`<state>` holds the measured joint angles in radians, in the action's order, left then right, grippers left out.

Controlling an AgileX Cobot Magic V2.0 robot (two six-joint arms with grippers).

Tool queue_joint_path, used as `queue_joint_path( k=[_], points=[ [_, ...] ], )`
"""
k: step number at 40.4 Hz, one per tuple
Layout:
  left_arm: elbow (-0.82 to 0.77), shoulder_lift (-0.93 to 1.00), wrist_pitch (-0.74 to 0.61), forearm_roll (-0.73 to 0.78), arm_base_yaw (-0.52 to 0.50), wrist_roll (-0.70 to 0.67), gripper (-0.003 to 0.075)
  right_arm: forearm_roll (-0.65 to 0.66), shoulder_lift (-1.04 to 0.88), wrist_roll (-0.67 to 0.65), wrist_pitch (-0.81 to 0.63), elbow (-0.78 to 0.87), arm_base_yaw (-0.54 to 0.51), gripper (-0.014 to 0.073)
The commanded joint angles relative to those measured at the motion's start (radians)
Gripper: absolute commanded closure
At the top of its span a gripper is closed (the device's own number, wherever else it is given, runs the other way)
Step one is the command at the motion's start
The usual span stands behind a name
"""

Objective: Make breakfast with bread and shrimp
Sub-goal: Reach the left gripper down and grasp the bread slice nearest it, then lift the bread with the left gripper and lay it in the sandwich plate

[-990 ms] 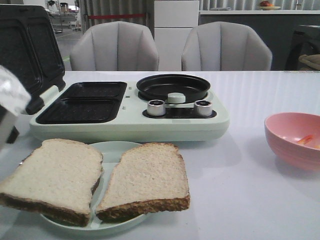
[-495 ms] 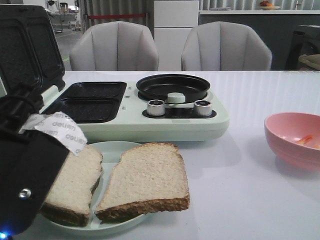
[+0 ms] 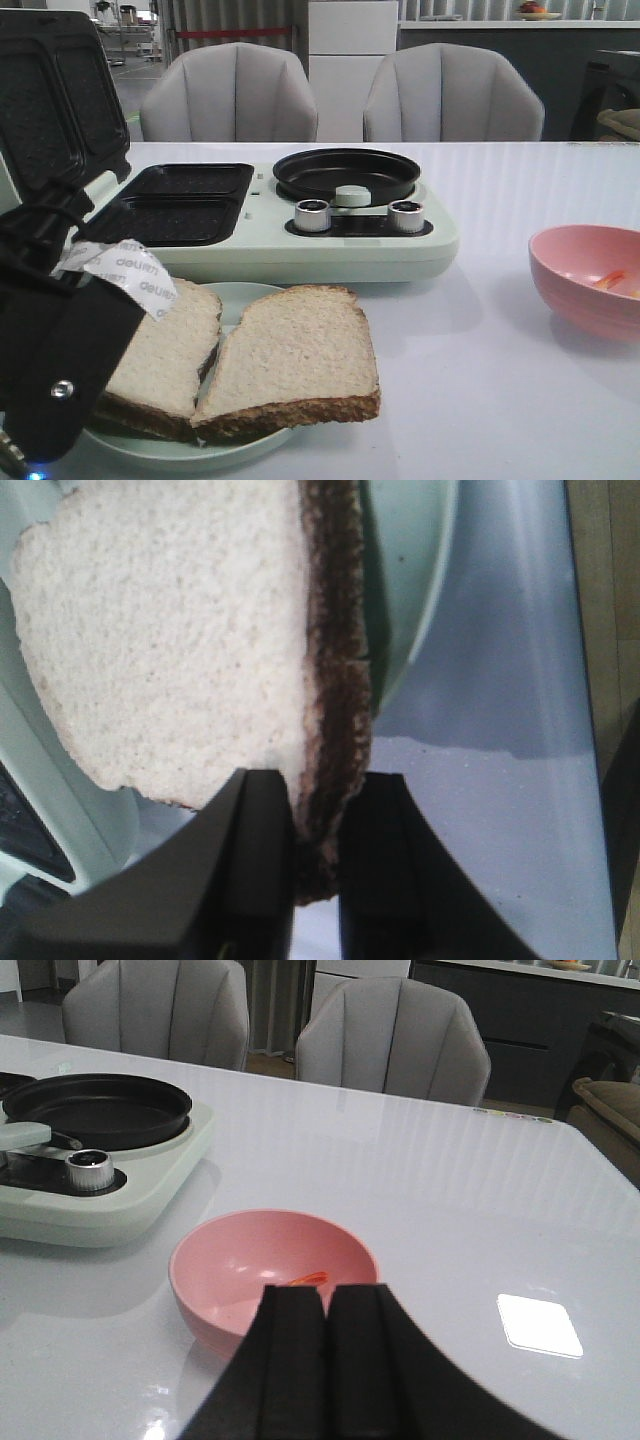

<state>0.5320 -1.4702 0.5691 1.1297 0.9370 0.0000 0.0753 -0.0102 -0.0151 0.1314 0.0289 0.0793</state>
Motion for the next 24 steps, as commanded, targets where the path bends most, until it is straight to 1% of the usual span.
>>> queue_joint_path(
  k=[1, 6, 13, 16, 20, 24],
  points=[
    [0.023, 0.034, 0.037, 0.013, 0.022, -0.011, 0.0617, 0.003, -0.019, 0.009, -0.092, -0.003, -0.001, 0.0625],
    [0.025, 0.096, 0.097, -0.004, 0.070, -0.011, 0.0618, 0.003, -0.019, 0.009, -0.092, -0.003, -0.001, 0.0625],
    [0.077, 0.232, 0.184, -0.019, 0.135, -0.011, 0.0618, 0.003, -0.019, 0.009, -0.092, -0.003, -0.001, 0.0625],
    [0.111, 0.278, 0.202, 0.004, 0.137, -0.011, 0.0618, 0.003, -0.019, 0.009, -0.092, -0.003, -0.001, 0.0625],
    [0.153, 0.306, 0.242, 0.082, 0.125, -0.011, 0.0618, 0.003, -0.019, 0.009, -0.092, -0.003, -0.001, 0.0625],
    [0.184, 0.310, 0.227, 0.145, 0.070, -0.011, 0.0618, 0.003, -0.019, 0.009, -0.092, -0.003, -0.001, 0.0625]
  ],
)
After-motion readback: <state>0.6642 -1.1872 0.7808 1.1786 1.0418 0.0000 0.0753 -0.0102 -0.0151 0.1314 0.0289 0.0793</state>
